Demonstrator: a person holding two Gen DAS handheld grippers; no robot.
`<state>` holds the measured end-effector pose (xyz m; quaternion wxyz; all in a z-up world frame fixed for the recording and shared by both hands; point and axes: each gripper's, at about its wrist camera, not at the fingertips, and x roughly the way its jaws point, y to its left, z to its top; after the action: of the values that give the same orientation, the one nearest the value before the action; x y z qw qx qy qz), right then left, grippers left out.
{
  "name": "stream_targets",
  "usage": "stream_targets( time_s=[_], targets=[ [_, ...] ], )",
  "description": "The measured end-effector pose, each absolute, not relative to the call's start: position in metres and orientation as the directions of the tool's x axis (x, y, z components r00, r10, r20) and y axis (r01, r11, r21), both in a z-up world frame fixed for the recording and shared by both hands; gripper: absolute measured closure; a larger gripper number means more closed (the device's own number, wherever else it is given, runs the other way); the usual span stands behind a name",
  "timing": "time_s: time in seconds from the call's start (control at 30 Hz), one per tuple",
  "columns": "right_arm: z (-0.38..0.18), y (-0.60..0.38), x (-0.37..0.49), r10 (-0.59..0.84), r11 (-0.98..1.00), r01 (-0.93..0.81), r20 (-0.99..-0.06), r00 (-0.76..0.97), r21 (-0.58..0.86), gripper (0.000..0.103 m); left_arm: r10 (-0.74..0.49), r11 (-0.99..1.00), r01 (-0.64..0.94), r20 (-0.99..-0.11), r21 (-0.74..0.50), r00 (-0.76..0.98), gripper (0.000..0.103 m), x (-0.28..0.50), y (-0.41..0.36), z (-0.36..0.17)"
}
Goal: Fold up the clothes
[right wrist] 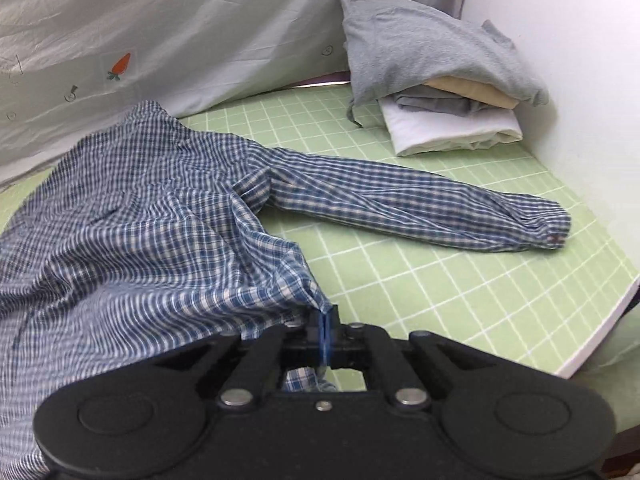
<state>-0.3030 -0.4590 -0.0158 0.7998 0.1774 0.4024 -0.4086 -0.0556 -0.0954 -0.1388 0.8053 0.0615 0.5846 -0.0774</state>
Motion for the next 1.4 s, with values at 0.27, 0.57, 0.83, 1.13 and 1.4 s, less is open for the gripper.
stream_targets(
  time_s=[0.27,0.57,0.83,1.13,1.4],
  targets=[
    [-0.049,-0.468,-0.312,-0.422,0.518,0.852,-0.844,0.332,0.076,0.048,-0.065,0.975,0.221,-0.954,0.002,0.293,0.031,-0.063,-0.095,-0.139],
    [-0.084,-0.486,-0.317,-0.279,0.504,0.84,-0.882,0.379,0.201,0.084,-0.139,0.955,0.292,-0.94,-0.044,0.312,0.101,-0.073,-0.102,-0.133],
    [-0.023,-0.48,-0.351,-0.266,0.452,0.796,-0.791,0.551,0.402,0.101,-0.201,0.968,0.218,-0.9,-0.122,0.386,0.102,-0.091,-0.067,-0.076],
    [-0.038,-0.463,-0.308,-0.467,0.588,0.802,-0.855,0.226,-0.109,0.053,-0.127,0.983,0.172,-0.91,-0.062,0.396,0.053,-0.078,-0.069,-0.082],
    [-0.034,-0.447,-0.25,-0.457,0.63,0.776,-0.821,0.342,-0.027,0.014,-0.064,0.996,0.083,-0.877,-0.027,0.476,0.024,-0.028,-0.053,-0.071]
  ],
)
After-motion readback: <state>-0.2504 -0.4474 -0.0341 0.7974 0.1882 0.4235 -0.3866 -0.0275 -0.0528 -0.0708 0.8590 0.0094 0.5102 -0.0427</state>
